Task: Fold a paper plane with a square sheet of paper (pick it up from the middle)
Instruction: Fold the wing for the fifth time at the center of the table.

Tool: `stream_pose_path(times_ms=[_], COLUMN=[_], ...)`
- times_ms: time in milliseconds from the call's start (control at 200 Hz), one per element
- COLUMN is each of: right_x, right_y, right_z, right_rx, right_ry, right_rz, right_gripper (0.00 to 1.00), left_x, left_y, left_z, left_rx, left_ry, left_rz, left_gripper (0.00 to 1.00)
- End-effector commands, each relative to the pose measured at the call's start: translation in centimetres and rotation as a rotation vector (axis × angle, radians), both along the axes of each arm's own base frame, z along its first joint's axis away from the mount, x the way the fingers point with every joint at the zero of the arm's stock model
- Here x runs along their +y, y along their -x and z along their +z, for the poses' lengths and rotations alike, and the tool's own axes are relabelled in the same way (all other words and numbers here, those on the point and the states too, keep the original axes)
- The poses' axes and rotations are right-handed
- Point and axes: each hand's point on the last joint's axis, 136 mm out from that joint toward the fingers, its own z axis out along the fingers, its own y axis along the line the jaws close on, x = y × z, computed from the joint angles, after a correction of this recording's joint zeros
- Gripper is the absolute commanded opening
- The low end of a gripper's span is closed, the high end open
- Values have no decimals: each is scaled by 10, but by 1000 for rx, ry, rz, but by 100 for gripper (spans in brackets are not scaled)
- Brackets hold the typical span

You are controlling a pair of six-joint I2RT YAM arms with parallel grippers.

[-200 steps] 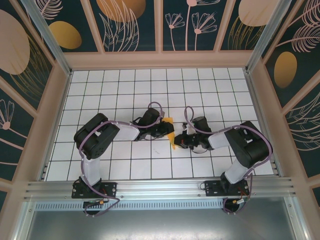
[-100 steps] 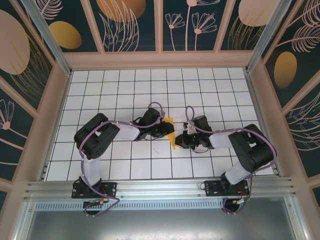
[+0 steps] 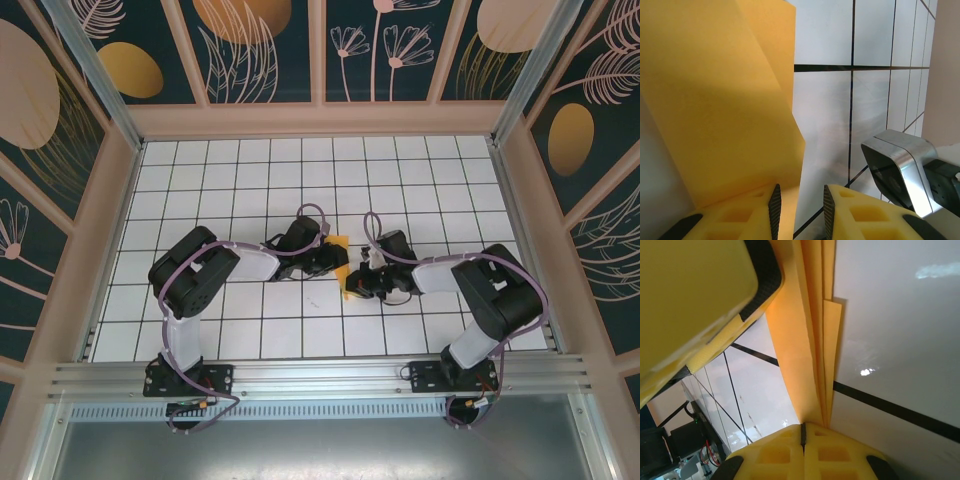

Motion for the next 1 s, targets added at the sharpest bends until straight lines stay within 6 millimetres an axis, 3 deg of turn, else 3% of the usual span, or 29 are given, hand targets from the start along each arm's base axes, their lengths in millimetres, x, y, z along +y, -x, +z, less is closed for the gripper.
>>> stream_pose_path(times_ms=[0,105,290,400,600,806,991], right_x=[-18,-12,0,4,13,-4,-15], right_y=[12,18,0,-3,3,13,29], right_z=[-26,-22,23,32,27,-15,-31], right_rx=[65,56,-39,-61,-36,42,96], right_ry=[129,122,63,44,2,123,163], right_rz=[-32,-4,-8,-12,5,-20,-13], right_gripper=[5,4,5,5,6,6,5], left_x=[3,3,4,3,2,2,3], left_y=[5,5,6,5,5,6,7], left_z=[-18,-18,-18,-17,-18,-18,-19], left_rx=[30,33,32,31,35,34,35], left_ry=[-51,-53,-56,-55,-54,-57,-62], left_rz=[-15,-16,-17,-19,-22,-25,-28], left_gripper=[32,32,32,32,32,32,32])
